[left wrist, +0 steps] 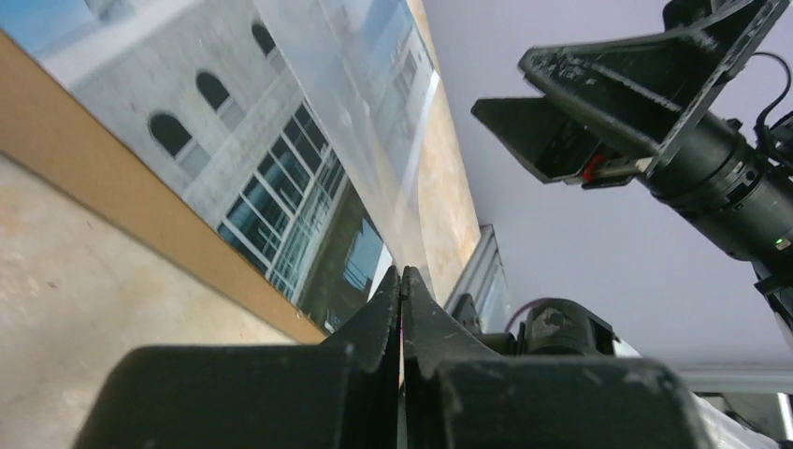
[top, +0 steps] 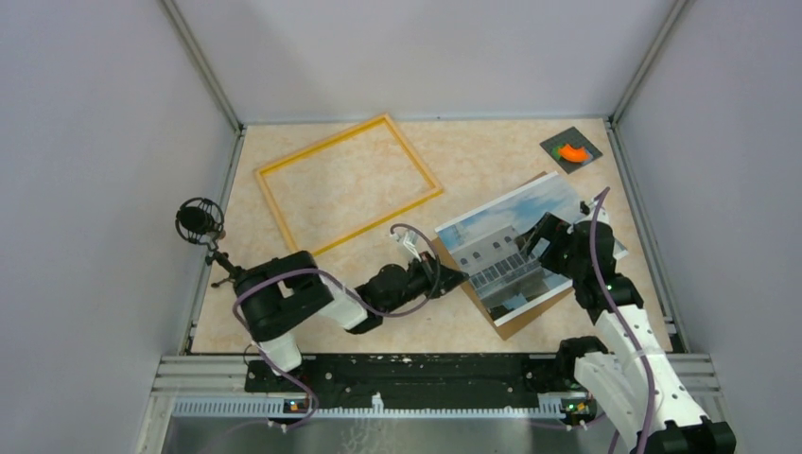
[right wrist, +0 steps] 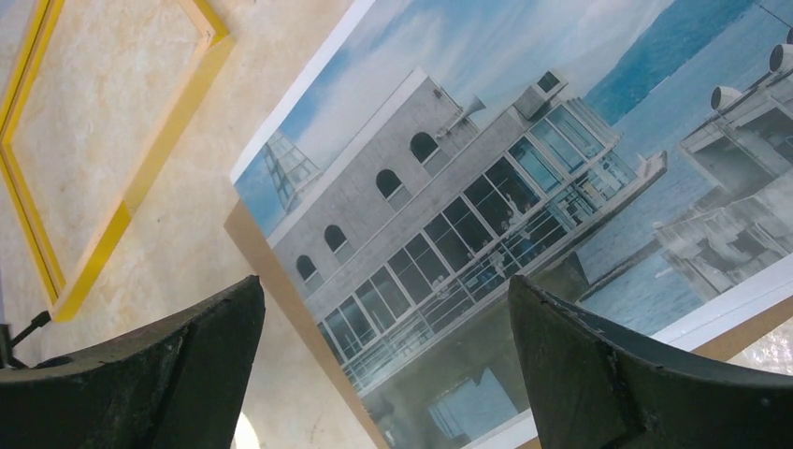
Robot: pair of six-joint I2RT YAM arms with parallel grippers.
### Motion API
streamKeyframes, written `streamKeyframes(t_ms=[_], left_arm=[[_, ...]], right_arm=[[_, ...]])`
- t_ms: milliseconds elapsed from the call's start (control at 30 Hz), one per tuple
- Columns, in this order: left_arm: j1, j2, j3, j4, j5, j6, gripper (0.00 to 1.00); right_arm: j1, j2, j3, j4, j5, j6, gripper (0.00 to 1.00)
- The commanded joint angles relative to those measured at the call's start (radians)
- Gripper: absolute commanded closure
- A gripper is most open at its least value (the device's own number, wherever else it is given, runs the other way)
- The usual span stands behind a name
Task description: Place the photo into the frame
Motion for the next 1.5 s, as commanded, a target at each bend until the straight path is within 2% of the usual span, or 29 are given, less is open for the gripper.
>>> streamKeyframes(t_ms=[0,167,333,433,600,667,700,767,800,867,1033,1200,1467], left_arm=[[0.043,-0.168,0.048,-0.219,0.005,0.178,1.0],[0.105,-0.34,0.025,-0.436,-0.064,0.23,1.0],[0.29,-0.533,-0.077,-0.507,-0.037,0.242,1.0],[0.426,-0.699,-0.094,-0.686,-0.07,0.263,1.0],[0.587,-0.889,-0.071,-1.033,-0.231,0.28,1.0],[0.61,-0.915,-0.049,-1.08,-0.22,0.31,0.86],[0.61,-0.917,-0.043,-1.065,-0.165,0.358,0.74],[0.61,-0.89,-0.04,-1.016,0.032,0.432,0.41],[0.609,-0.861,-0.047,-0.984,0.134,0.421,0.31],[0.6,-0.782,-0.079,-0.878,0.319,0.396,0.2],[0.537,-0.559,-0.088,-0.689,0.409,0.389,0.16],[0.533,-0.279,0.003,-0.483,0.466,0.408,0.25],[0.54,0.031,0.184,-0.35,0.412,0.355,0.32]], right_arm=[[-0.008,-0.009,0.053,0.004,0.004,-0.016,0.01],[-0.008,-0.011,0.068,-0.008,0.01,-0.017,0.01],[-0.007,-0.023,0.085,-0.021,0.019,-0.019,0.01],[-0.007,-0.031,0.09,-0.025,0.038,-0.023,0.01],[-0.008,-0.016,0.061,0.016,0.022,-0.013,0.01],[-0.007,0.001,0.045,0.034,0.004,-0.006,0.01],[-0.008,0.011,0.043,0.038,-0.002,-0.004,0.01],[-0.008,0.034,0.041,0.042,-0.004,-0.008,0.01],[-0.008,0.043,0.041,0.046,-0.006,-0.013,0.01],[-0.008,0.061,0.038,0.058,-0.008,-0.018,0.01],[-0.008,0.084,0.006,0.121,-0.039,-0.017,0.01],[-0.008,0.118,-0.011,0.136,-0.05,-0.016,0.01],[-0.009,0.077,0.008,0.102,-0.038,-0.036,0.01]])
